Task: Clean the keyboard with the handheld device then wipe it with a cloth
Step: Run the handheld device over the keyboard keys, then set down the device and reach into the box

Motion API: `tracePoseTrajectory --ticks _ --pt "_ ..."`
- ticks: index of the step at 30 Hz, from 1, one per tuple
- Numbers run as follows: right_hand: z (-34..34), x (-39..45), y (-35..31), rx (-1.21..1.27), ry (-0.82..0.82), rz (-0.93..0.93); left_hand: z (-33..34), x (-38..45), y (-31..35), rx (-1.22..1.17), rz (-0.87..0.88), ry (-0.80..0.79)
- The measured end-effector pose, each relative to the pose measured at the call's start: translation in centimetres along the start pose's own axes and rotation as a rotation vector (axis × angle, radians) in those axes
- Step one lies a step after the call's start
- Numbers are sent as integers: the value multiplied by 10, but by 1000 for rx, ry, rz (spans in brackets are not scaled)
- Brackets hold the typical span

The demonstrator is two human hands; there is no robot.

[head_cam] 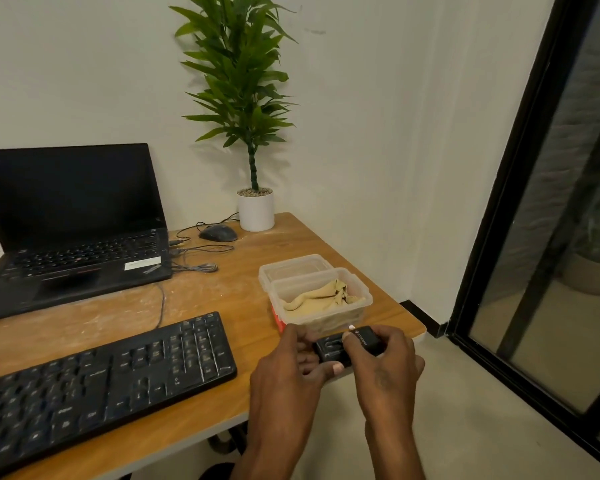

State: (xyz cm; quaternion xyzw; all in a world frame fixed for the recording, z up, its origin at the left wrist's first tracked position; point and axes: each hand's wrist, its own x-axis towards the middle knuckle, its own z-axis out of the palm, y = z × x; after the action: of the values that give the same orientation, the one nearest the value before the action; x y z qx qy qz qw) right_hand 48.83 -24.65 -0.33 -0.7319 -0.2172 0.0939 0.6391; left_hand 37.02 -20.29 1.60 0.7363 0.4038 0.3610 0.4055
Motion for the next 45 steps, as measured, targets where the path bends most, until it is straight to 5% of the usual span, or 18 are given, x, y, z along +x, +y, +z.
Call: tracePoseTrajectory --ticks 15,20,26,32,36,45 --pt "3 3 -2 -181 94 -112 2 2 -2 67 21 107" --pt "-1 32 -36 -290 172 -336 -7 6 -1 22 67 210" --pt "16 90 -83 -787 -43 -512 -15 23 8 48 154 313" --pt "43 109 -80 -1122 -204 -576 -23 66 11 329 202 307" --pt "49 109 -70 -1236 -246 -622 -32 94 12 569 170 215" --pt "56 112 -71 -1286 -305 -633 -33 110 10 601 114 163"
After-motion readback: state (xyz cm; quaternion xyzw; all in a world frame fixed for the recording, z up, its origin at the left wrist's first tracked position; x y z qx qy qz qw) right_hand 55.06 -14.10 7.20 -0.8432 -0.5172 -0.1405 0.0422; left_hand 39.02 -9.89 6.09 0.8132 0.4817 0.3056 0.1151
